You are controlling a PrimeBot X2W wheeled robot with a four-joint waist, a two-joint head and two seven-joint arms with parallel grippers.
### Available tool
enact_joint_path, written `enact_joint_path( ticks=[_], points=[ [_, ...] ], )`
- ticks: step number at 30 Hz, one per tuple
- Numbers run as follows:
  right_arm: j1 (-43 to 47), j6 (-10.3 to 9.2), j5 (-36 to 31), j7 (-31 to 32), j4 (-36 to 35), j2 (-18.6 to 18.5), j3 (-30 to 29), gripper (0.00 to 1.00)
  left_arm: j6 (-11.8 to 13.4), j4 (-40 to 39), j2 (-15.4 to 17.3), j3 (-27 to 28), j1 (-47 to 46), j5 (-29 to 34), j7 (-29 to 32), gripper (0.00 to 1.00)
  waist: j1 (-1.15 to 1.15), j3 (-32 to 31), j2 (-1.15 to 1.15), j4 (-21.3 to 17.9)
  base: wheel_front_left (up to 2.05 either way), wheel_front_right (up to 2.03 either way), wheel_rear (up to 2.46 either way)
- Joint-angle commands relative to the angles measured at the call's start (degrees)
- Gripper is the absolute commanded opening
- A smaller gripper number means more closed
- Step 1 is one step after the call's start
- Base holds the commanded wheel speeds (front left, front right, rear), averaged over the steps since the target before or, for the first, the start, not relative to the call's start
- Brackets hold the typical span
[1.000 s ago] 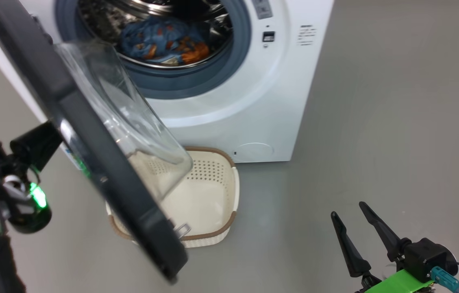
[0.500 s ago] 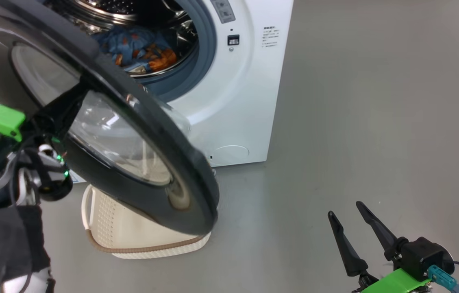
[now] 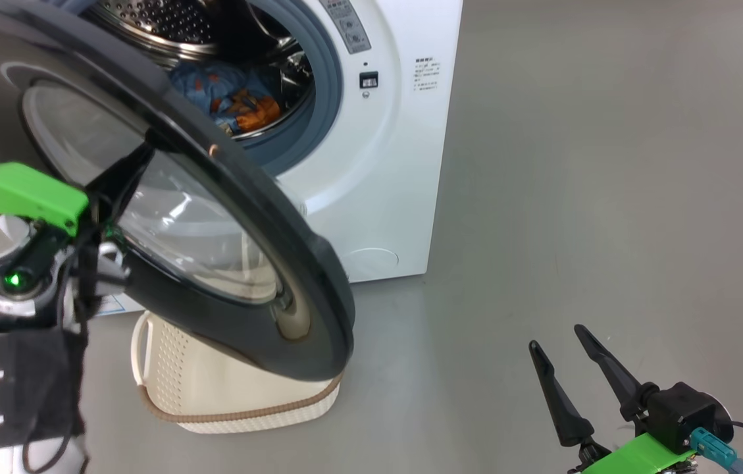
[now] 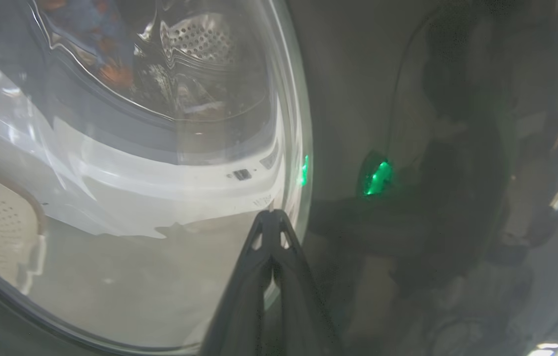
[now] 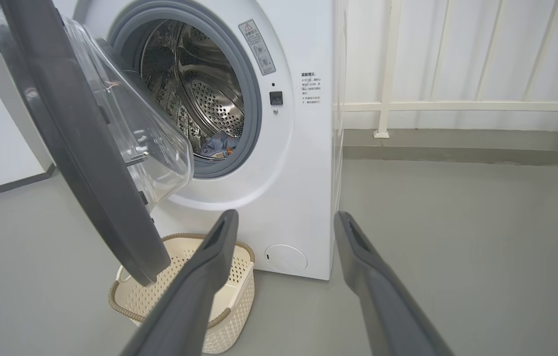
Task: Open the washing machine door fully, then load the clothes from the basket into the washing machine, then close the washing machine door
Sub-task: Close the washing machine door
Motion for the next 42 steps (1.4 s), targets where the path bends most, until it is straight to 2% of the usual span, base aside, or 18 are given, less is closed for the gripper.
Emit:
enact_joint_path(
  ticks=[1,5,7,9,10,11,12,13,16,19,26,27,31,37,42],
  points=[
    [-0.6,0.56,-0.3,-0.3,-1.2,-0.3,1.1,1.00,-1.1,-1.5,3.8,0.3,0.2,2.6,-0.7,0.00,0.00,-0.5,0.00,0.1,0.00,0.00,0.00],
    [0.3,0.56,-0.5,-0.3,-1.4,-0.2,0.9,1.00,-3.7,-3.6,5.6,-1.8,3.4,6.7,-2.9,0.00,0.00,-1.2,0.00,0.4,0.00,0.00,0.00],
    [0.7,0.56,-0.6,-0.3,-1.5,-0.2,0.6,1.00,-5.1,-5.6,6.6,-2.7,5.5,8.8,-4.2,0.15,0.00,-1.4,0.00,0.7,0.00,0.00,0.00],
    [1.0,0.56,-0.7,-0.3,-1.5,-0.2,0.5,1.00,-6.4,-7.5,7.2,-3.7,7.7,10.4,-5.1,0.20,0.00,-1.5,0.00,1.0,0.00,0.00,0.00],
    [1.1,0.56,-0.7,-0.3,-1.6,-0.3,0.4,1.00,-6.9,-8.5,7.5,-3.9,8.8,11.2,-5.7,0.27,0.00,-1.6,0.00,1.2,0.00,0.00,0.00],
    [1.1,0.56,-0.7,-0.3,-1.6,-0.3,0.3,1.00,-7.3,-9.6,7.9,-4.3,9.9,12.2,-6.4,0.39,0.00,-1.6,0.00,1.3,0.00,0.00,0.00],
    [1.1,0.56,-0.7,-0.3,-1.7,-0.4,0.2,1.00,-7.8,-10.7,8.4,-4.7,11.0,13.6,-7.3,0.63,0.00,-1.6,0.00,1.4,0.00,0.00,0.00],
    [1.1,0.56,-0.8,-0.3,-1.8,-0.5,0.0,1.00,-8.5,-12.9,9.3,-5.6,13.4,16.7,-9.8,1.00,0.00,-1.6,0.00,1.6,0.00,0.00,0.00],
    [1.5,0.56,-0.9,-0.3,-2.1,-0.6,-0.4,1.00,-9.2,-16.0,9.8,-6.3,16.9,20.9,-14.4,1.00,0.00,-1.7,0.00,2.0,0.00,0.00,0.00],
    [1.8,0.56,-1.1,-0.3,-2.2,-0.7,-0.7,1.00,-9.5,-18.5,10.9,-7.7,20.7,28.0,-21.1,1.00,0.00,-1.8,0.00,2.2,0.00,0.00,0.00],
    [2.3,0.56,-1.4,-0.3,-2.4,-0.8,-1.1,1.00,-7.1,-18.2,11.1,-13.4,28.4,44.0,-35.3,1.00,0.00,-2.1,0.00,2.8,0.00,0.00,0.00],
    [2.3,0.56,-1.4,-0.3,-2.4,-0.8,-1.1,1.00,-7.1,-18.2,11.1,-13.4,28.4,44.0,-35.3,1.00,0.00,-2.1,0.00,2.8,0.00,0.00,0.00],
    [2.5,0.56,-1.6,-0.3,-2.7,-1.0,-1.5,1.00,-6.4,-15.6,10.4,-17.0,32.1,49.8,-41.6,1.00,0.00,-2.1,0.00,3.0,0.00,0.00,0.00],
    [2.7,0.56,-1.6,-0.3,-2.9,-1.2,-2.0,1.00,-5.6,-10.8,6.8,-19.4,36.0,54.1,-46.8,1.00,0.00,-1.7,0.00,3.3,0.00,0.00,0.00],
    [3.1,0.56,-1.7,-0.3,-3.0,-1.2,-2.7,1.00,-5.8,-14.8,3.1,-16.0,40.1,57.5,-47.1,1.00,0.00,-1.9,0.00,3.5,0.00,0.00,0.00]
  ],
)
